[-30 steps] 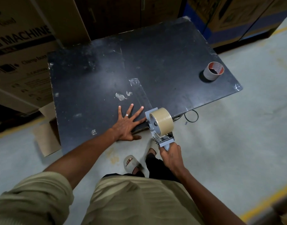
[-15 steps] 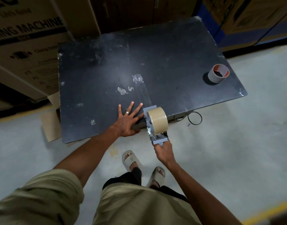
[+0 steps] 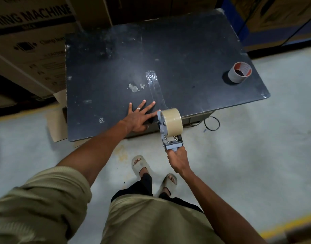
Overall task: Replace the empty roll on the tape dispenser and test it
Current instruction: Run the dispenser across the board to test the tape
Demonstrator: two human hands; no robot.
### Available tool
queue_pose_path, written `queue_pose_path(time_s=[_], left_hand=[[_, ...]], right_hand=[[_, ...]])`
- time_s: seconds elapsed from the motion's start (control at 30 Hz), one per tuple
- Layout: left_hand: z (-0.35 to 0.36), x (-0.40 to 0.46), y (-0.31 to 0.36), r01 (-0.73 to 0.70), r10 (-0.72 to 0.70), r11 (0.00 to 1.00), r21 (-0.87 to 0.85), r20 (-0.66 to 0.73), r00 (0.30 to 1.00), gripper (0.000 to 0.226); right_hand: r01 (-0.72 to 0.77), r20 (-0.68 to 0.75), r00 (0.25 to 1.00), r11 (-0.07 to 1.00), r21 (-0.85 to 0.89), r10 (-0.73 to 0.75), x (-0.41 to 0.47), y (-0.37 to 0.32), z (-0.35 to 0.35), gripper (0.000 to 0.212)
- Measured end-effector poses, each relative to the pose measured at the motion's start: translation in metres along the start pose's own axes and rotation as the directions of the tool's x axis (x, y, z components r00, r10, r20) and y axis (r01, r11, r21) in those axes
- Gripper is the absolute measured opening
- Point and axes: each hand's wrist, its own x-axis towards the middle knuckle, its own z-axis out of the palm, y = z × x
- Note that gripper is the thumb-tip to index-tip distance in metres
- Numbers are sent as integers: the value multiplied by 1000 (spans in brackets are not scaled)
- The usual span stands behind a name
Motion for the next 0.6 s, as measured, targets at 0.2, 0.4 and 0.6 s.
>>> queue_pose_path(time_s=[0.2,0.4,0.6], left_hand=[[0,-2,3,16,-16,1000,-19,15,1000,91],[-6,-1,2,24,-23,999,-31,41,999,90],[-7,-1,3,31,-29,999,-32,49,998,90]], right_hand=[[19,5,1000,1000,-10,-19,-8,0,0,13],[39,3,999,999,-36,-39,-12,0,-3,10],[-10,-2,1000,996,-84,10,-7,8,1,12]])
